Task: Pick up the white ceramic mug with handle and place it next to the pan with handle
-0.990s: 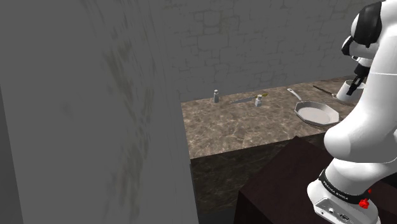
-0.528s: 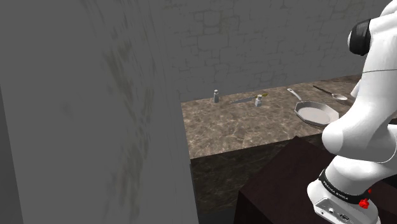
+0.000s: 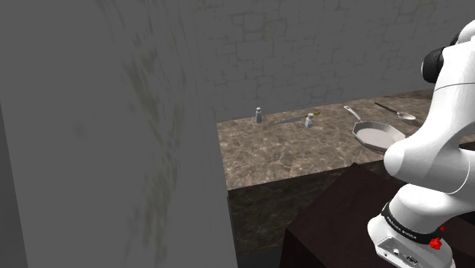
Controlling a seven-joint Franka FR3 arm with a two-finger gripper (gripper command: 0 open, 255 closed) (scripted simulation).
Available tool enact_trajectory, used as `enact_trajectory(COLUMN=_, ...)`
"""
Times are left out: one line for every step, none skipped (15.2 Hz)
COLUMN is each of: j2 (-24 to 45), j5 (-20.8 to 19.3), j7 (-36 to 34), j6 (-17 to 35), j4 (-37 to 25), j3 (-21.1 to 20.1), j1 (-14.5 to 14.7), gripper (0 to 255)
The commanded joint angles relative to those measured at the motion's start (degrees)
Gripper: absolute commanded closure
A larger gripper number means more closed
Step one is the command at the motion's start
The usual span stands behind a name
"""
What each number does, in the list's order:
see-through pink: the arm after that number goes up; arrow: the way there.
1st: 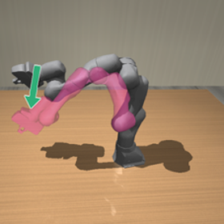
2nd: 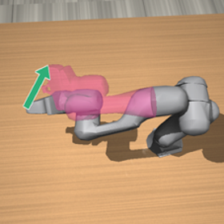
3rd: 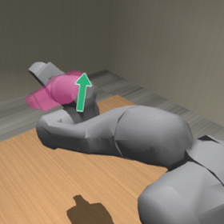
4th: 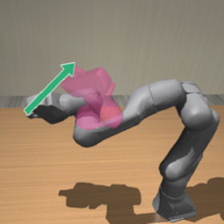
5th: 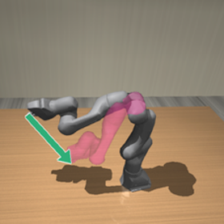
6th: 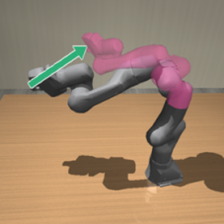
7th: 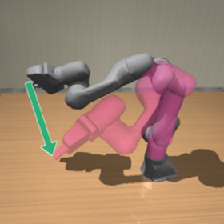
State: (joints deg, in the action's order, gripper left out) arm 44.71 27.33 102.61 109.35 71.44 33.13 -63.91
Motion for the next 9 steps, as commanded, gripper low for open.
enact_trajectory(j2=1.22, j5=0.43, j7=0.31, j6=0.41, j4=-0.82, j3=-0.36, j1=-0.65, gripper=255)
enact_trajectory(j2=1.48, j5=0.58, j7=0.44, j6=0.98, j4=-0.47, j3=-0.47, j1=-0.63, gripper=255)
enact_trajectory(j2=1.75, j5=0.73, j7=0.56, j6=1.54, j4=-0.15, j3=-0.58, j1=-0.62, gripper=255)
enact_trajectory(j2=2.04, j5=0.88, j7=0.69, j6=2.09, j4=0.16, j3=-0.69, j1=-0.62, gripper=255)
enact_trajectory(j2=2.33, j5=1.04, j7=0.81, j6=2.64, j4=0.44, j3=-0.81, j1=-0.62, gripper=255)
enact_trajectory(j2=2.63, j5=1.20, j7=0.93, j6=3.18, j4=0.71, j3=-0.93, j1=-0.63, gripper=255)
enact_trajectory(j2=2.94, j5=1.36, j7=1.06, j6=3.71, j4=0.96, j3=-1.06, j1=-0.65, gripper=255)
enact_trajectory(j2=3.27, j5=1.52, j7=1.18, j6=4.23, j4=1.19, j3=-1.18, j1=-0.67, gripper=255)
enact_trajectory(j2=3.60, j5=1.69, j7=1.30, j6=4.75, j4=1.40, j3=-1.31, j1=-0.70, gripper=255)
